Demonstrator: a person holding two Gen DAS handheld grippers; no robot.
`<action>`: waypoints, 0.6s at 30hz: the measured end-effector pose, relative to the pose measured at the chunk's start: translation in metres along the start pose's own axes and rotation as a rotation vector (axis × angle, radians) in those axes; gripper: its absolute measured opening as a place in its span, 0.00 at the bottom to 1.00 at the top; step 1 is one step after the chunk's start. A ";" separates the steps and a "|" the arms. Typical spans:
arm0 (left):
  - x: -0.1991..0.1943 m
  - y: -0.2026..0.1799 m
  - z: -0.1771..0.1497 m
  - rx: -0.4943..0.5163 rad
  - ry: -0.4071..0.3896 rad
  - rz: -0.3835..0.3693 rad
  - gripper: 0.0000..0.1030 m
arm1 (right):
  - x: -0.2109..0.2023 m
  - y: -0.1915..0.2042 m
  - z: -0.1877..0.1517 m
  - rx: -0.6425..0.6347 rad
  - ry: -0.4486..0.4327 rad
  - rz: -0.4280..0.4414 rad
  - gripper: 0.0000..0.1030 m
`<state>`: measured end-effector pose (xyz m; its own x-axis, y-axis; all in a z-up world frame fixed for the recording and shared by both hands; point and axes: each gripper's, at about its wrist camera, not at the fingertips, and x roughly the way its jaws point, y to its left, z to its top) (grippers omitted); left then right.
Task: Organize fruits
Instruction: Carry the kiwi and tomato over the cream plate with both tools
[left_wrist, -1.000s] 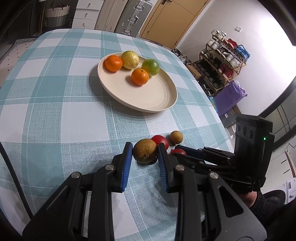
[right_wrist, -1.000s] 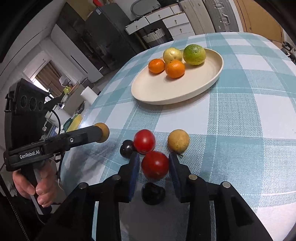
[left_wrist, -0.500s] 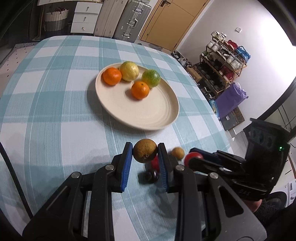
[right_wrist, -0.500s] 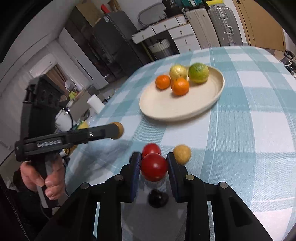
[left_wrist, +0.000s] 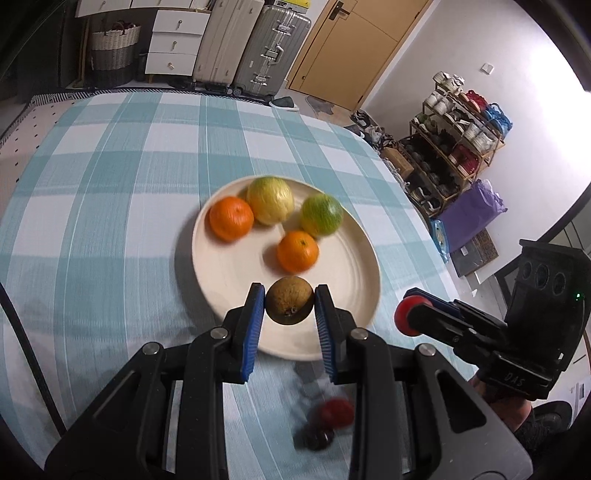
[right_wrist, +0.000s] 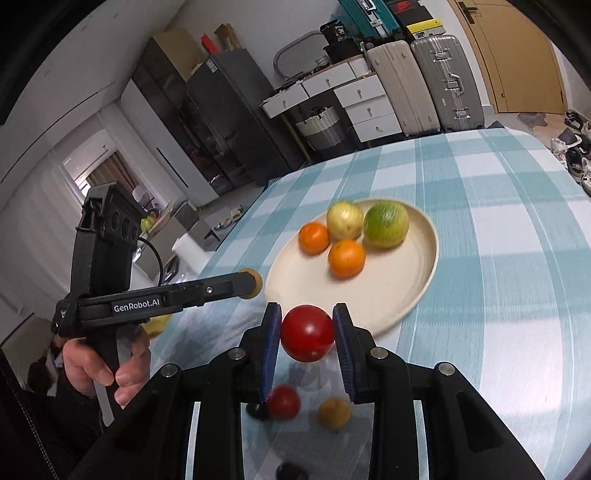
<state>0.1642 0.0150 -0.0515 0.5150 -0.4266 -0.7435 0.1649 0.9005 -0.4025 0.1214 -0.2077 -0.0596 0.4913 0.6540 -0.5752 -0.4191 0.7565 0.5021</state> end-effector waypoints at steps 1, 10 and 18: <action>0.004 0.001 0.006 -0.003 0.002 -0.002 0.24 | 0.002 -0.002 0.003 0.001 -0.001 -0.001 0.28; 0.043 0.011 0.040 -0.010 0.020 0.003 0.24 | 0.035 -0.027 0.034 0.012 0.002 -0.025 0.28; 0.063 0.015 0.054 -0.005 0.032 0.001 0.24 | 0.058 -0.040 0.043 -0.007 0.008 -0.056 0.28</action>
<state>0.2443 0.0067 -0.0755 0.4884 -0.4278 -0.7606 0.1603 0.9007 -0.4037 0.1994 -0.2003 -0.0851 0.5084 0.6106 -0.6073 -0.3968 0.7920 0.4641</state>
